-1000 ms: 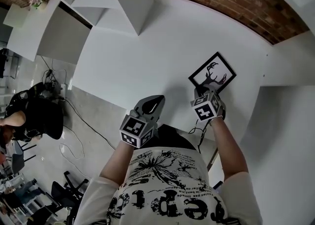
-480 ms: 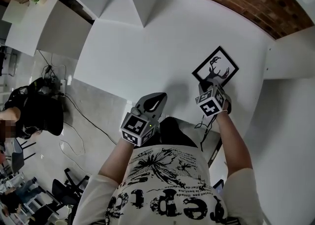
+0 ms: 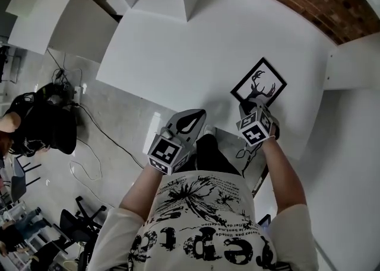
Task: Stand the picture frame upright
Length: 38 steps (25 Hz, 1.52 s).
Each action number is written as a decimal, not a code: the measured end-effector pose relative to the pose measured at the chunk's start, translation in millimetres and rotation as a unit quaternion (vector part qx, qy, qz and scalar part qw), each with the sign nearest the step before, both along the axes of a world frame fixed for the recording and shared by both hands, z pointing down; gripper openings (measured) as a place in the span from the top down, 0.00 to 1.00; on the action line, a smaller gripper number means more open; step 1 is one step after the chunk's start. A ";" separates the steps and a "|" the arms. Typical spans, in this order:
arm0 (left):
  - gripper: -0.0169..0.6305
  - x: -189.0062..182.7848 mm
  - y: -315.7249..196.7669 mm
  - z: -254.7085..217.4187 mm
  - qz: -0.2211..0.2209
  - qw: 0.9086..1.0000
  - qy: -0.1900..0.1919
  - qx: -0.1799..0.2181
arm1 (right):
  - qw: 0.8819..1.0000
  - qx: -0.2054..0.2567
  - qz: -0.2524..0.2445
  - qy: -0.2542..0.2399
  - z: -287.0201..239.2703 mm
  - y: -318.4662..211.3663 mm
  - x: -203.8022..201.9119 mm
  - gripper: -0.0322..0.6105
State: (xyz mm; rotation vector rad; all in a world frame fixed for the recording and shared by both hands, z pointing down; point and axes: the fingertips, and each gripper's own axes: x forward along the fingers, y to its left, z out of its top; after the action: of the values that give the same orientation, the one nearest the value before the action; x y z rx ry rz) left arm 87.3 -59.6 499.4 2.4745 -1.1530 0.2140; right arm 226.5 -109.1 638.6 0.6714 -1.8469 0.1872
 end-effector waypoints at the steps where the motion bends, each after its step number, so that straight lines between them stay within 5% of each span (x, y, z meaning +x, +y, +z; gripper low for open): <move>1: 0.95 -4.2 4.5 -0.1 -0.002 1.000 0.001 -0.001 | 1.000 -0.001 -0.004 0.001 -0.2 6.4 -4.8 0.84; 12: 0.95 -50.5 63.1 4.5 -0.014 1.000 0.005 -0.011 | 1.000 -0.007 -0.017 -0.008 -1.3 71.2 -53.6 0.84; 29: 0.95 -54.0 110.3 32.8 -0.001 0.998 0.031 -0.058 | 0.998 -0.010 -0.067 -0.010 -1.4 139.4 -90.0 0.84; 38: 0.95 -51.0 112.0 82.0 -0.014 0.988 0.060 -0.143 | 0.994 -0.008 -0.112 0.001 0.1 178.8 -95.7 0.84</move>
State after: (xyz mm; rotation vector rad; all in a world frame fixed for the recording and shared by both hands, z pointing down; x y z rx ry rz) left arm 36.3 52.3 581.4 2.1889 -1.0280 0.2037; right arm 130.8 69.7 638.7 0.4494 -1.9003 0.0533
